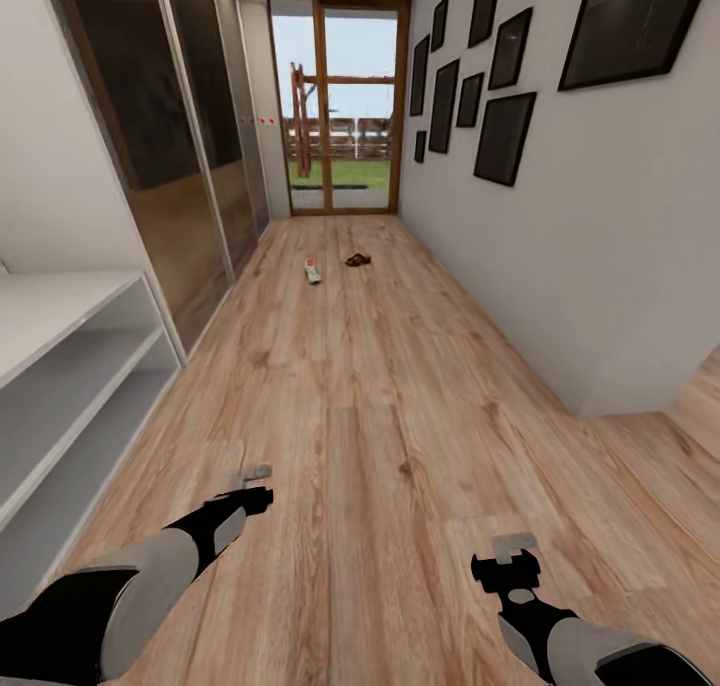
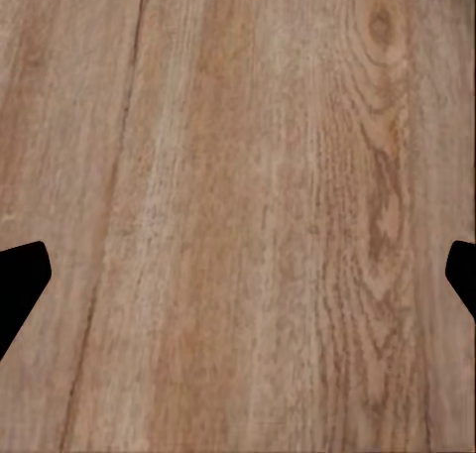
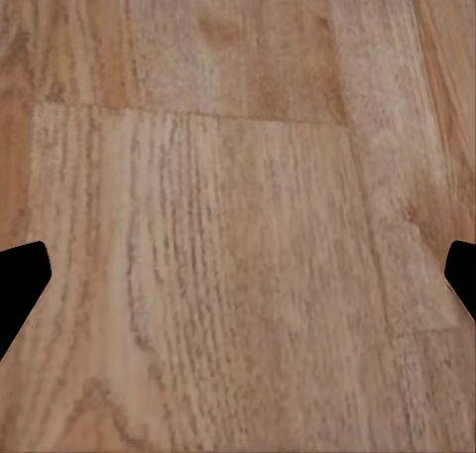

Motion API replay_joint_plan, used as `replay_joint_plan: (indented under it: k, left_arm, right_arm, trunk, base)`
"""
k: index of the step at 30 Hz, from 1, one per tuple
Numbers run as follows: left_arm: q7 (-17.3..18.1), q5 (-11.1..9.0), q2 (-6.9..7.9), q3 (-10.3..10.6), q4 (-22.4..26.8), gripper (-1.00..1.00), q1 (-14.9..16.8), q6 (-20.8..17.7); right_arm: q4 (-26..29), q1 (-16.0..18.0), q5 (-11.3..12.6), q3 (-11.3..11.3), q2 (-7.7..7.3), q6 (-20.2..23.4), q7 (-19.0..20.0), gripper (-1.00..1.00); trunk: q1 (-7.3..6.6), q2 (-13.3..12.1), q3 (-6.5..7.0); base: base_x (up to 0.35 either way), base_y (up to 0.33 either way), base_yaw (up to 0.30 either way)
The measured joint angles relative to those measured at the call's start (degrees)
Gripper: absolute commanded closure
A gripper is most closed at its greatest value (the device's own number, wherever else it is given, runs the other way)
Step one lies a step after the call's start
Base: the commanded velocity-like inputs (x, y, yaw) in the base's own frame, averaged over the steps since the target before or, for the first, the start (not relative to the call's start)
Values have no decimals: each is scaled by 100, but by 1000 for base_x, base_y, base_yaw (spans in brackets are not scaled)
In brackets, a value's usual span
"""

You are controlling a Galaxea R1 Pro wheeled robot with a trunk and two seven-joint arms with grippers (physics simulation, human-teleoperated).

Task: Pick up the two gym shoes and the two sandals from the corridor floor and place them onto the hallstand (shoe rack) in the corridor, making sure they are on the rack and not on the floor. Arrange them so the two gym shoes are next to each other and the two sandals are next to each other.

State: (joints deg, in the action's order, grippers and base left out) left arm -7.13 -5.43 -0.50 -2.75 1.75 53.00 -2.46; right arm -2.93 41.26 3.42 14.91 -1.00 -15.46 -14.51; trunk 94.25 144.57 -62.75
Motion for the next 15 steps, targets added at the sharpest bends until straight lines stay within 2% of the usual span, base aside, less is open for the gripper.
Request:
replay_joint_plan:
  k: [1,2,5,8,10,13,14,15]
  left_arm:
    - [3,1,-263,0,-1,-100,0,3]
    - [4,1,-429,0,-1,-100,0,5]
    - [4,5,-538,-2,-1,-100,0,5]
    - [3,10,-577,-6,3,-100,0,6]
    - [0,14,-552,-6,5,-100,0,7]
    - [-2,13,-434,-7,6,-100,0,6]
    - [-3,13,-338,-10,7,-100,0,3]
    - [-3,12,-313,-9,7,-100,0,2]
  right_arm:
    - [0,-1,-4,1,0,0,0,-100]
    - [0,-2,-2,0,0,0,0,-100]
    - [-1,-1,-1,0,3,0,0,-100]
    - [-1,-2,-3,-1,2,-2,-2,-100]
    - [0,-1,-3,-4,-5,-4,-6,-100]
    - [0,0,3,-12,-64,-7,-16,-100]
    - [0,-1,17,-21,-167,-8,-22,-100]
    - [0,0,16,-15,-195,-8,-23,-100]
  trunk:
    - [0,0,0]
    - [0,0,0]
    - [0,0,0]
    - [0,0,0]
    - [0,0,0]
    - [0,0,0]
    - [0,0,0]
    - [0,0,0]
  base:
    - [350,0,0]
    - [350,0,0]
    - [350,0,0]
    - [350,0,0]
    - [350,0,0]
    - [350,0,0]
    - [350,0,0]
    - [350,0,0]
